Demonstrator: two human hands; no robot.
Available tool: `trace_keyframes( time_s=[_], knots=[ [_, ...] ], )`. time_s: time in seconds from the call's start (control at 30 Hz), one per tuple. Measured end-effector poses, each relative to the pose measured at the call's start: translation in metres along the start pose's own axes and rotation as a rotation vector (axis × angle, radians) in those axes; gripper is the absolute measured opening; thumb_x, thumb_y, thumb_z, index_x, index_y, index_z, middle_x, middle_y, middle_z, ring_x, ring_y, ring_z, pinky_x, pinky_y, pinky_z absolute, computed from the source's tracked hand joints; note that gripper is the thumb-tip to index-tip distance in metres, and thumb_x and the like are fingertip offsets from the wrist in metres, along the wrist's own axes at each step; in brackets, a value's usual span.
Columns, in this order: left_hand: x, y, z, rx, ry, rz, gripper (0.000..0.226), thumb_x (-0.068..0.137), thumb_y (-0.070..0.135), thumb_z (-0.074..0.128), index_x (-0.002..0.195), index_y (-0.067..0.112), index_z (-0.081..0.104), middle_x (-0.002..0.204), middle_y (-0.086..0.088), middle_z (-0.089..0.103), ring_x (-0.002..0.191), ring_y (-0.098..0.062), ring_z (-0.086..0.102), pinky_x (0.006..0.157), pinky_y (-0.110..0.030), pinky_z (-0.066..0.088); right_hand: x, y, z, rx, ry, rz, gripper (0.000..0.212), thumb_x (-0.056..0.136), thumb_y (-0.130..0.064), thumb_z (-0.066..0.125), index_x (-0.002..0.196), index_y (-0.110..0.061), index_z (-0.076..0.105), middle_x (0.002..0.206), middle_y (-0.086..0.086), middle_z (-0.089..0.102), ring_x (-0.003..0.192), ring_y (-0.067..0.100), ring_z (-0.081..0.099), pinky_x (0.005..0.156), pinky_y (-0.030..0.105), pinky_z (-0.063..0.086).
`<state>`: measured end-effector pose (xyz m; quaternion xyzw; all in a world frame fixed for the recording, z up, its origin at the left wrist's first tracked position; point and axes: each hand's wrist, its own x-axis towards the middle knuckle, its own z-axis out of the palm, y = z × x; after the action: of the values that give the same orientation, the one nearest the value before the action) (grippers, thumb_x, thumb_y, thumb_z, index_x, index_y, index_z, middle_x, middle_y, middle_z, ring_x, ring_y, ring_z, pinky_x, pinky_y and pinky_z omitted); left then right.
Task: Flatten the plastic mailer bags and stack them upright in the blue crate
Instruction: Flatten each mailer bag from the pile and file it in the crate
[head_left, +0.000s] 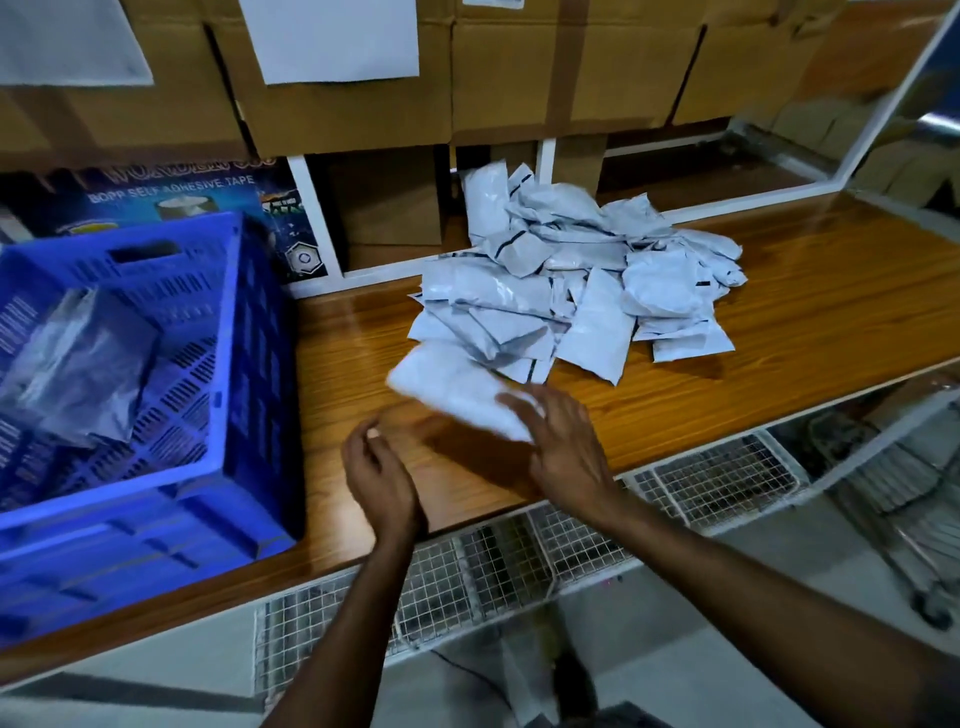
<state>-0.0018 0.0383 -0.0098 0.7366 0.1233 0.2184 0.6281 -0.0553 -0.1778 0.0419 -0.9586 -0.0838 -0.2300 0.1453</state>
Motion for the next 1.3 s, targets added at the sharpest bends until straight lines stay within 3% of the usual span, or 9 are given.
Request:
trace_keyframes(
  time_s=[0.13, 0.2, 0.27, 0.4, 0.47, 0.57, 0.7, 1.0, 1.3],
  knots=[
    [0.008, -0.008, -0.027, -0.040, -0.031, -0.082, 0.039, 0.101, 0.040, 0.048, 0.127, 0.016, 0.065, 0.127, -0.005, 0.066, 0.117, -0.022, 0.060, 0.106, -0.050, 0.046, -0.015, 0.008, 0.001, -0.159, -0.617, -0.195, 0.096, 0.080, -0.006, 0.065, 0.159, -0.039, 0.022, 0.169, 0.000, 0.016, 0.156, 0.022, 0.009, 0.122, 0.056, 0.003],
    [0.005, -0.008, -0.030, 0.022, -0.191, -0.013, 0.040, 0.098, 0.038, 0.053, 0.131, 0.017, 0.063, 0.132, -0.001, 0.062, 0.118, -0.018, 0.059, 0.106, -0.045, 0.048, -0.005, 0.013, -0.012, -0.182, -0.715, -0.173, 0.096, 0.087, -0.008, 0.062, 0.160, -0.043, 0.011, 0.170, 0.001, -0.005, 0.157, 0.022, -0.008, 0.123, 0.054, -0.001],
    [0.003, -0.007, -0.029, 0.191, -0.294, 0.145, 0.050, 0.093, 0.042, 0.053, 0.134, 0.015, 0.061, 0.136, -0.004, 0.058, 0.122, -0.023, 0.055, 0.108, -0.041, 0.045, 0.011, 0.017, -0.027, -0.173, -0.693, -0.150, 0.091, 0.088, -0.009, 0.063, 0.160, -0.042, 0.018, 0.170, 0.001, -0.008, 0.156, 0.022, -0.011, 0.123, 0.052, 0.000],
    [0.018, 0.009, -0.012, 0.524, -0.456, 0.492, 0.054, 0.101, 0.042, 0.042, 0.146, 0.015, 0.055, 0.155, -0.008, 0.049, 0.145, -0.026, 0.039, 0.119, -0.039, 0.030, 0.030, 0.011, -0.035, -0.185, -0.400, -0.039, 0.065, 0.089, -0.007, 0.062, 0.149, -0.029, 0.049, 0.166, 0.004, 0.028, 0.153, 0.023, 0.022, 0.122, 0.044, 0.019],
    [0.021, 0.015, 0.000, 0.722, -0.635, 0.593, 0.059, 0.105, 0.045, 0.030, 0.152, 0.016, 0.048, 0.161, -0.005, 0.042, 0.152, -0.025, 0.031, 0.120, -0.041, 0.028, 0.027, -0.013, -0.017, -0.058, -0.392, 0.095, 0.049, 0.103, -0.024, 0.052, 0.152, -0.025, 0.044, 0.164, 0.003, 0.032, 0.151, 0.022, 0.027, 0.122, 0.044, 0.020],
    [0.014, 0.011, 0.011, 0.947, -0.838, 0.576, 0.072, 0.103, 0.051, 0.008, 0.160, 0.016, 0.034, 0.167, -0.003, 0.031, 0.156, -0.023, 0.021, 0.122, -0.038, 0.019, 0.014, -0.037, 0.026, -0.064, -0.577, 0.202, 0.058, 0.110, -0.045, 0.021, 0.162, -0.021, 0.016, 0.170, 0.003, 0.007, 0.157, 0.023, 0.001, 0.124, 0.054, 0.005],
    [-0.008, -0.007, 0.001, 0.912, -0.763, 0.561, 0.068, 0.106, 0.049, 0.008, 0.163, 0.017, 0.024, 0.170, -0.002, 0.018, 0.159, -0.024, 0.012, 0.125, -0.041, 0.017, -0.009, -0.021, 0.046, -0.183, -0.528, 0.099, 0.065, 0.106, -0.051, 0.009, 0.163, -0.020, 0.009, 0.170, 0.007, 0.000, 0.157, 0.026, -0.005, 0.124, 0.052, -0.007],
    [-0.016, -0.005, 0.009, 0.937, -0.718, 0.452, 0.061, 0.108, 0.049, 0.016, 0.164, 0.024, 0.019, 0.171, 0.003, 0.011, 0.159, -0.016, 0.004, 0.127, -0.040, 0.013, 0.000, 0.011, 0.047, 0.018, -0.567, 0.063, 0.065, 0.105, -0.063, 0.015, 0.161, -0.036, -0.005, 0.169, 0.004, -0.017, 0.155, 0.021, -0.018, 0.126, 0.046, -0.005],
    [-0.030, -0.003, 0.009, 1.025, -0.694, 0.416, 0.061, 0.108, 0.050, 0.010, 0.165, 0.029, 0.008, 0.172, 0.008, 0.003, 0.158, -0.011, -0.002, 0.128, -0.037, 0.006, -0.013, 0.053, 0.035, 0.025, -0.581, 0.073, 0.096, 0.090, -0.087, 0.016, 0.159, -0.032, -0.020, 0.166, 0.002, -0.027, 0.152, 0.015, -0.027, 0.126, 0.041, -0.006]
  ],
)
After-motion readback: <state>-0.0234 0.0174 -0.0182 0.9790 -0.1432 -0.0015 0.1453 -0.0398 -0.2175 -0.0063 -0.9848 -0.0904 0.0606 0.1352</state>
